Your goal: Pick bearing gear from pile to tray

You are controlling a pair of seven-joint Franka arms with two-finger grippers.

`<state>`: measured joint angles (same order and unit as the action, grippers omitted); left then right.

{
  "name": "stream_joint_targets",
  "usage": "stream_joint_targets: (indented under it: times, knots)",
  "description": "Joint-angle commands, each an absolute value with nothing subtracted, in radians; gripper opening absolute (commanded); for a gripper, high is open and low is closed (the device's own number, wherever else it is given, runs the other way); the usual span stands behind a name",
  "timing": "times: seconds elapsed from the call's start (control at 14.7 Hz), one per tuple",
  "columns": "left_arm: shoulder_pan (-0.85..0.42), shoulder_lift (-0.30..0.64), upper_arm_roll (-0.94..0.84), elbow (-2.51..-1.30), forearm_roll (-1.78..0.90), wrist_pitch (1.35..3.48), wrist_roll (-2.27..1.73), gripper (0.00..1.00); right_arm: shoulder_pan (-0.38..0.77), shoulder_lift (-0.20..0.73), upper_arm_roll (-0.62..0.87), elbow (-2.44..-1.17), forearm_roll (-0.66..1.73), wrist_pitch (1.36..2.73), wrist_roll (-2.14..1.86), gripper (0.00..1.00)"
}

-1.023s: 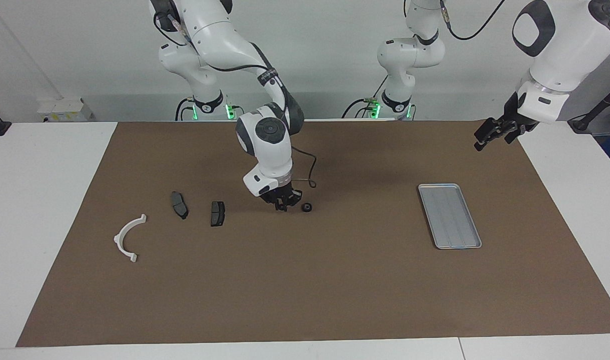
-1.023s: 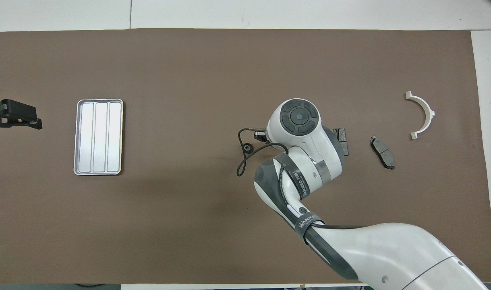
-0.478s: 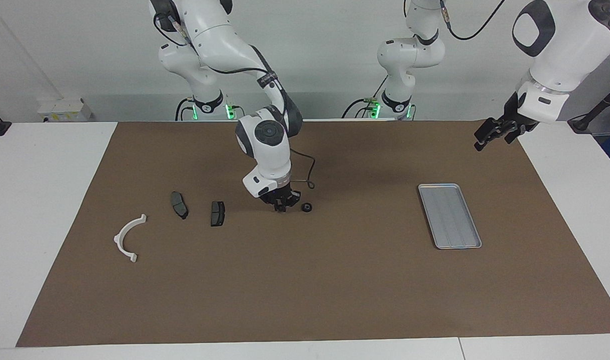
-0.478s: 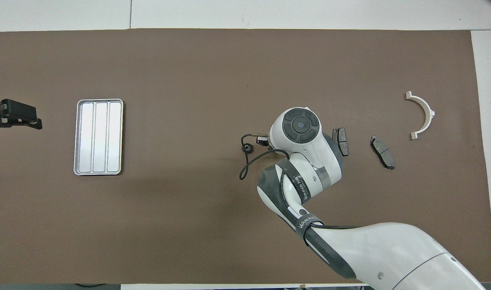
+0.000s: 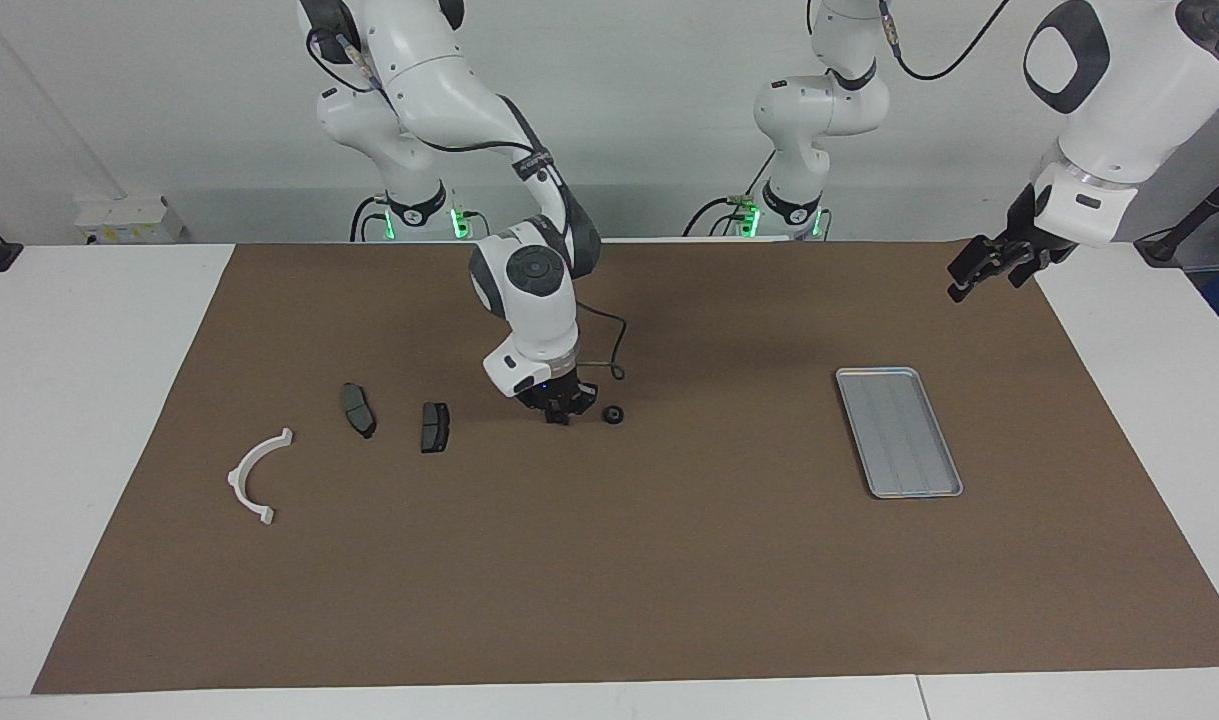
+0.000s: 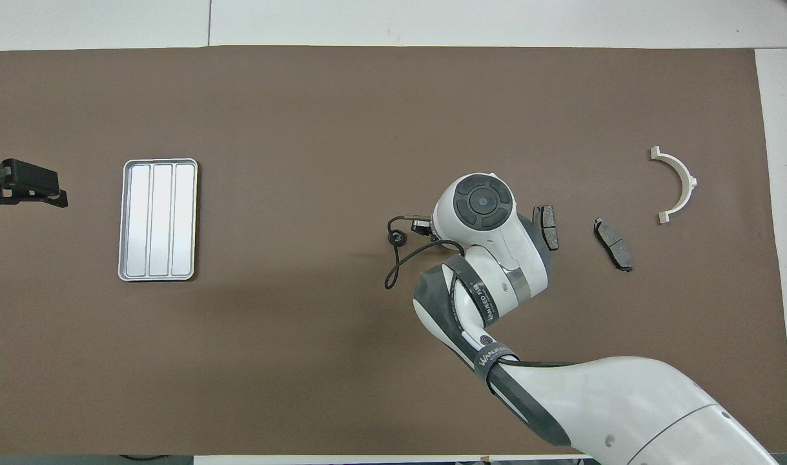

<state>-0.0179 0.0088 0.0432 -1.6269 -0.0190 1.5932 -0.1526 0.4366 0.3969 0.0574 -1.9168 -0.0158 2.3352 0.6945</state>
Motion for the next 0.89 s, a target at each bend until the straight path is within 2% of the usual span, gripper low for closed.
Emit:
stream_joint_targets:
  times: [0.0, 0.27, 0.48, 0.82]
  knots:
    - [-0.014, -0.014, 0.040, -1.643, -0.014, 1.582, -0.147, 1.00, 0.422, 0.394, 0.064, -1.927, -0.005, 2.350, 0.673, 1.00]
    - [-0.014, -0.014, 0.041, -1.643, -0.014, 1.582, -0.147, 1.00, 0.422, 0.391, 0.064, -1.881, -0.002, 2.318, 0.673, 1.00]
    - [-0.014, -0.014, 0.040, -1.643, -0.014, 1.582, -0.147, 1.00, 0.404, 0.387, 0.063, -1.804, -0.002, 2.240, 0.672, 1.00]
    - [-0.014, -0.014, 0.041, -1.643, -0.014, 1.582, -0.147, 1.00, 0.339, 0.345, 0.063, -1.793, -0.003, 2.237, 0.612, 1.00]
